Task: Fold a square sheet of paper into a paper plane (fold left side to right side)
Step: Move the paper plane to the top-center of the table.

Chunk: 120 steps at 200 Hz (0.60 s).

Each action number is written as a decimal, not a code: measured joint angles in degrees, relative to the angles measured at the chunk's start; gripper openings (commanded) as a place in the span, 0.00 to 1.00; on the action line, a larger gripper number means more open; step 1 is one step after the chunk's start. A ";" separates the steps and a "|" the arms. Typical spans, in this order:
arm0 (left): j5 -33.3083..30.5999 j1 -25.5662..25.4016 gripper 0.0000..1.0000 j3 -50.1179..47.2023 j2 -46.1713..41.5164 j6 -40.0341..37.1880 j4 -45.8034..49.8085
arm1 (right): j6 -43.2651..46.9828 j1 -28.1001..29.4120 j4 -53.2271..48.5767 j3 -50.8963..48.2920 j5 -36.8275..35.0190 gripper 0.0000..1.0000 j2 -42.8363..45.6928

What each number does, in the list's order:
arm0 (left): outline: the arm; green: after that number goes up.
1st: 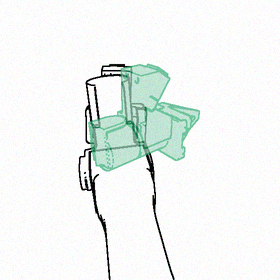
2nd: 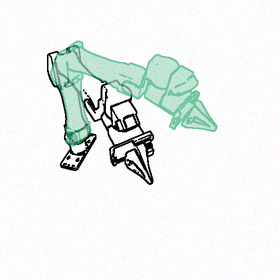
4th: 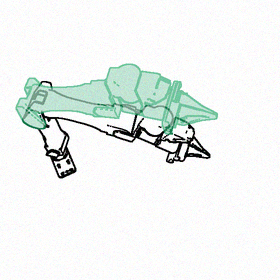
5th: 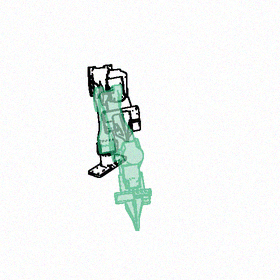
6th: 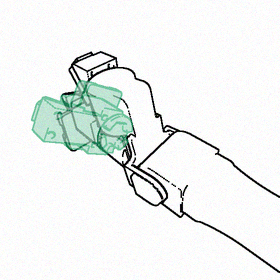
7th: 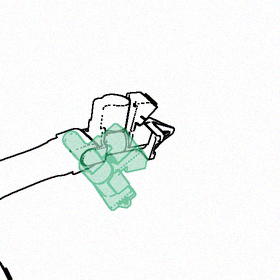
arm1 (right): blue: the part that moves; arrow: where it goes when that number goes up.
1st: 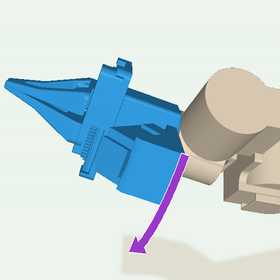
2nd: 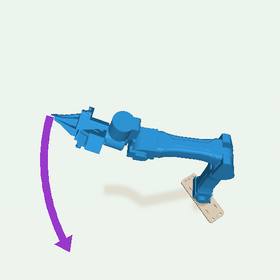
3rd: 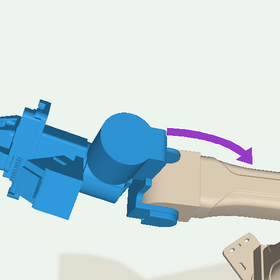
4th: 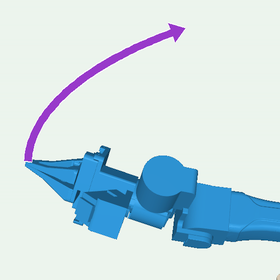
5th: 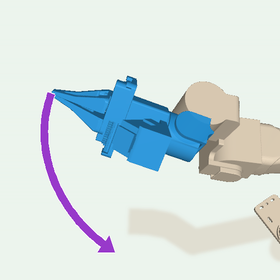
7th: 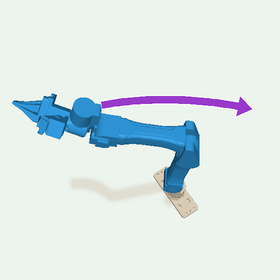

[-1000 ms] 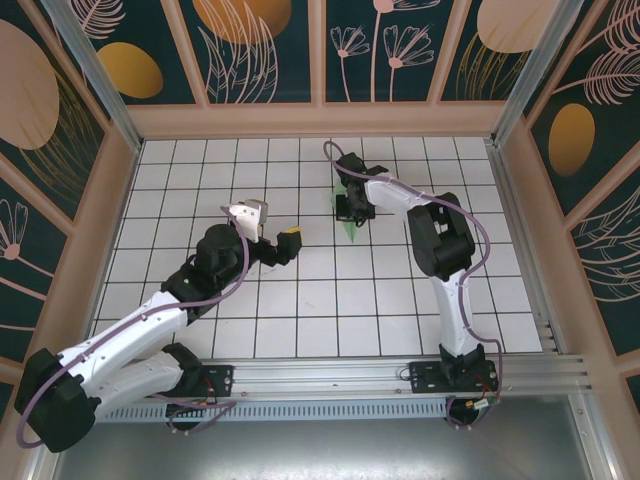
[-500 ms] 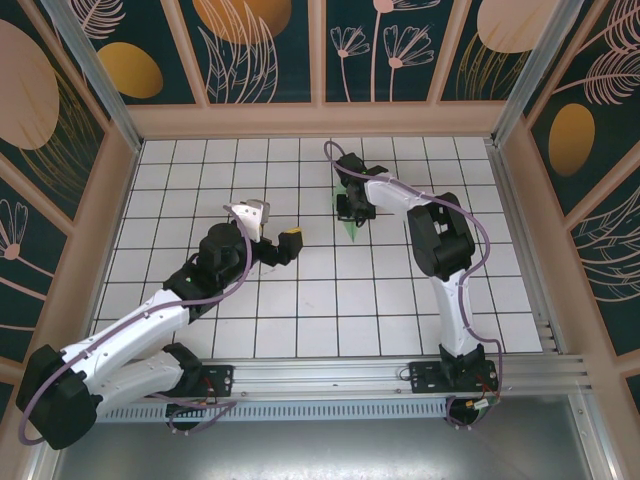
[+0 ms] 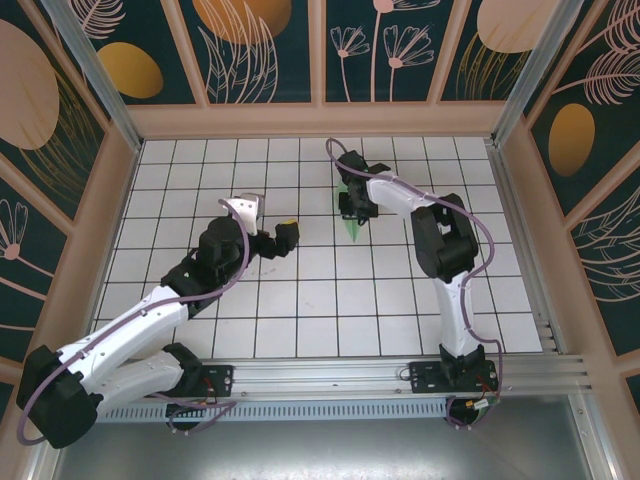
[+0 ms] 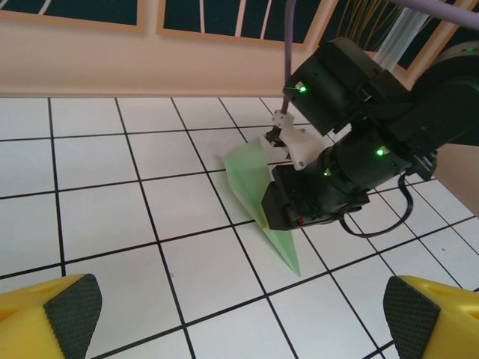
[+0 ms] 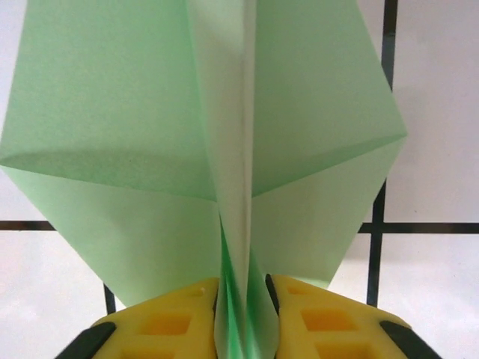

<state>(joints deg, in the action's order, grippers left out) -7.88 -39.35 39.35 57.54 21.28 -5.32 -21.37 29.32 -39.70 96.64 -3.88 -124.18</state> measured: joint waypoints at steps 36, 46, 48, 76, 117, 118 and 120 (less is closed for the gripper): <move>-1.20 0.48 0.99 0.98 0.00 0.44 0.72 | 0.35 0.50 -1.73 0.00 -0.90 0.40 3.10; -1.64 1.16 0.99 1.09 0.00 0.74 0.90 | 0.39 0.74 -2.40 0.00 -1.38 0.43 4.85; -1.66 1.38 0.99 1.11 0.00 0.90 0.92 | 0.52 0.79 -2.43 0.00 -1.44 0.43 5.07; -2.01 5.57 0.99 1.16 -0.07 1.75 1.09 | 1.70 1.18 -3.30 -1.70 -3.85 0.54 12.70; -2.78 15.74 0.99 1.16 -0.61 3.02 1.09 | 4.70 -0.31 2.10 -13.49 -8.00 0.75 32.11; -2.82 16.06 0.99 1.16 -0.68 3.02 1.11 | 4.70 -0.46 2.45 -14.14 -8.07 0.76 32.87; -3.08 16.59 0.99 1.11 -0.74 3.02 1.07 | 4.63 -0.72 2.91 -14.82 -8.24 0.77 33.70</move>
<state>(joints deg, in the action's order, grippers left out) -10.96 -22.76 40.47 56.80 24.29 -4.25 -16.73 28.60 -36.80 81.82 -12.12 -90.48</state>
